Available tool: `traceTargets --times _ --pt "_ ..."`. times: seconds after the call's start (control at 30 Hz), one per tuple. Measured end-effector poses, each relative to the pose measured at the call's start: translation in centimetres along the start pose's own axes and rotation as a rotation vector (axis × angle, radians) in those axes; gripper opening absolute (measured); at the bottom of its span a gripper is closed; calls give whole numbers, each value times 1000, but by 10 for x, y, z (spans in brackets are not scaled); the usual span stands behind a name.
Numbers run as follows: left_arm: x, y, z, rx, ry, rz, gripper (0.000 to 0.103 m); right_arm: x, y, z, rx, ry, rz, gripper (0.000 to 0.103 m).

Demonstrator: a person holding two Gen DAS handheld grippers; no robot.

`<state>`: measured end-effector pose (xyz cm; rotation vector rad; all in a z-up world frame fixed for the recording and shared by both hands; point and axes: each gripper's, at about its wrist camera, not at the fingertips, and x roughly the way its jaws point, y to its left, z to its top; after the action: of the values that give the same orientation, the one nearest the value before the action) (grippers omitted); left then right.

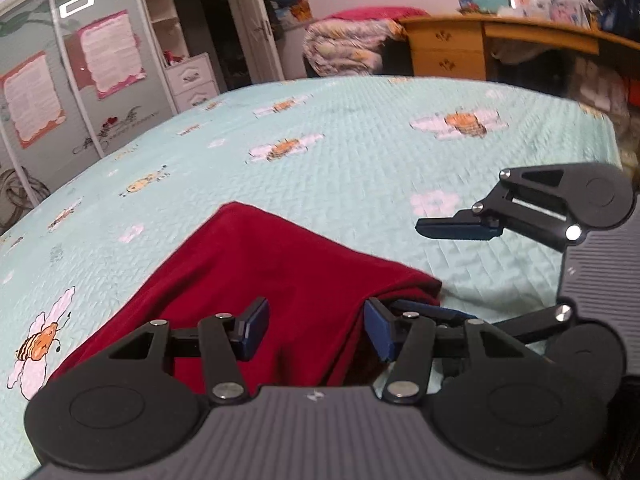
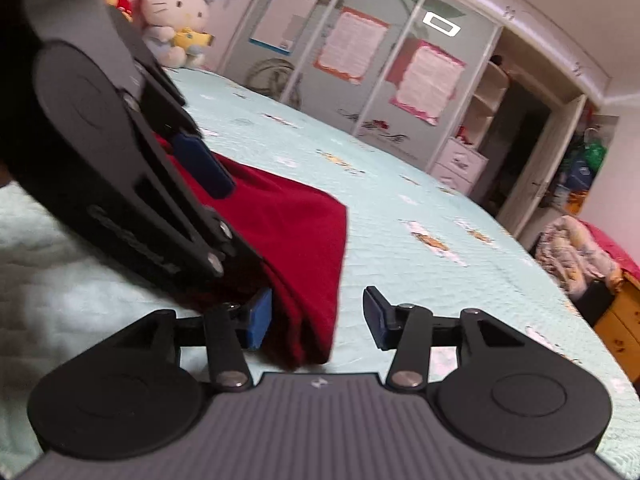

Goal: Fold clothes

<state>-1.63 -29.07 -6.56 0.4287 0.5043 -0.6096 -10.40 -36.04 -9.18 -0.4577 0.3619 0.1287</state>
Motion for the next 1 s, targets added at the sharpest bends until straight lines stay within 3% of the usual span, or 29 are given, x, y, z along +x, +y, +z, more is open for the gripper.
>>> traceTargets --times 0.33,0.47,0.6,0.77,0.87,0.9,1.0 --pt "2 3 -3 -33 11 -2 57 3 5 -4 -58 16 50 52" --pt "0 5 -3 -49 9 -7 57 -2 10 -9 -133 26 20 52" --pt "-1 7 -4 -64 7 -13 57 -1 0 -8 -92 23 13 53" --pt "-1 8 -8 -75 12 -45 56 8 -3 -10 -108 24 3 55" --pt "0 16 -13 -143 21 -102 56 13 -5 -12 -122 25 -5 55" --pt "1 19 -15 -159 28 -115 53 14 -6 -12 -126 26 -7 55" --pt "3 23 -20 -182 45 -150 21 20 -8 -14 -140 27 -15 64"
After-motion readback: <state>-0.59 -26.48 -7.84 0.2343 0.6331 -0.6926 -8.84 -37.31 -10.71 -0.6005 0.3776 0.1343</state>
